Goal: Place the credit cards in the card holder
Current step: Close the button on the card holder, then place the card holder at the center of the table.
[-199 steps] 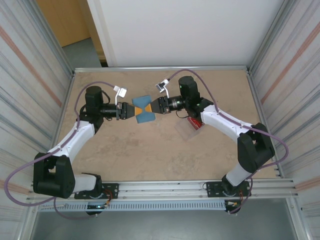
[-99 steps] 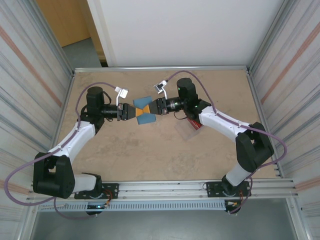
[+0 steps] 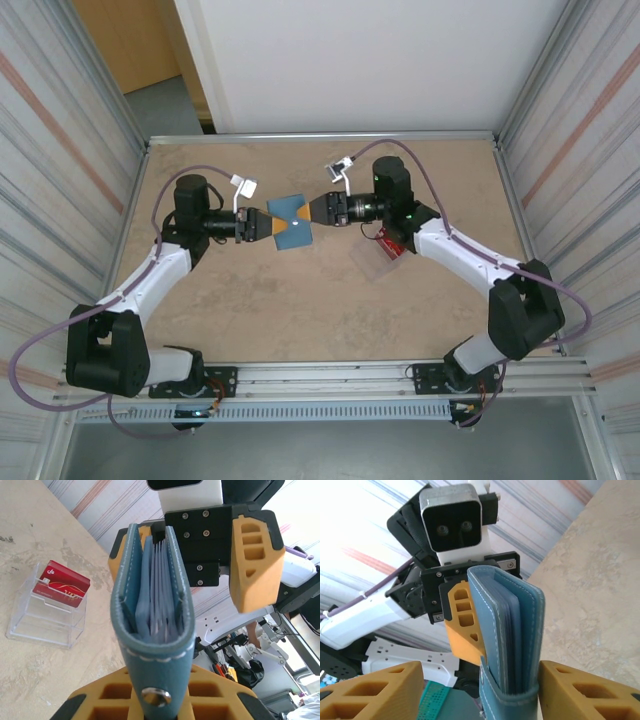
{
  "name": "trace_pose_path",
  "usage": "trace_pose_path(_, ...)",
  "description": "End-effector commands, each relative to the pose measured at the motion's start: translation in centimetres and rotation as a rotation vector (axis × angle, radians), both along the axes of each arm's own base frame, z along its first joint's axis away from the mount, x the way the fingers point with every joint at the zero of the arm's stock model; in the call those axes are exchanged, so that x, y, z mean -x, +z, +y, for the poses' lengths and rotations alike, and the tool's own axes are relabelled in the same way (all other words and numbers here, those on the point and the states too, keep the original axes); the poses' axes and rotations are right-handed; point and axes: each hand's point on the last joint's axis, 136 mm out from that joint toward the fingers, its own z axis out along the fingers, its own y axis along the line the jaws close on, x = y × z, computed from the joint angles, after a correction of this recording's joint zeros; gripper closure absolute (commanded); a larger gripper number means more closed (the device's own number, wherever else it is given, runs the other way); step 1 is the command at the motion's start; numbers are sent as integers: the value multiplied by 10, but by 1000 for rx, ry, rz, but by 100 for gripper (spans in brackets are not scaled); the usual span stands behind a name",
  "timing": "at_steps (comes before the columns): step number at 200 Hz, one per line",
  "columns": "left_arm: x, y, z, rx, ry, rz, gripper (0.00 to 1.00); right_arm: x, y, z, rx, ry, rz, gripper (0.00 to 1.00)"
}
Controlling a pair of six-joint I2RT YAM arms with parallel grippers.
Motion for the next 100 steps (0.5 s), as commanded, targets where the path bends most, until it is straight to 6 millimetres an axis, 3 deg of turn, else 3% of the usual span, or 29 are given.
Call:
trace_pose_path(1, 1, -8, 0, -16, 7, -14, 100, -1, -4, -18, 50, -61, -27, 38)
trace_pose_path(34, -7, -50, -2, -121, 76, 60, 100, -11, -21, -64, 220, -245, -57, 35)
trace_pose_path(53, -11, -73, -9, -167, 85, 109, 100, -6, -18, -92, 317, -343, -125, 30)
trace_pose_path(77, -14, -101, -22, -196, 62, 181, 100, 6, -19, -130, 430, -448, -189, 11)
trace_pose_path(90, -13, -116, -29, -219, 41, 214, 100, 12, -21, -150, 461, -509, -204, 7)
trace_pose_path(92, -13, -119, -30, -224, 38, 221, 100, 12, -24, -153, 468, -516, -199, 1)
trace_pose_path(100, -12, -127, -34, -235, 27, 243, 100, 18, -21, -166, 473, -564, -218, 1)
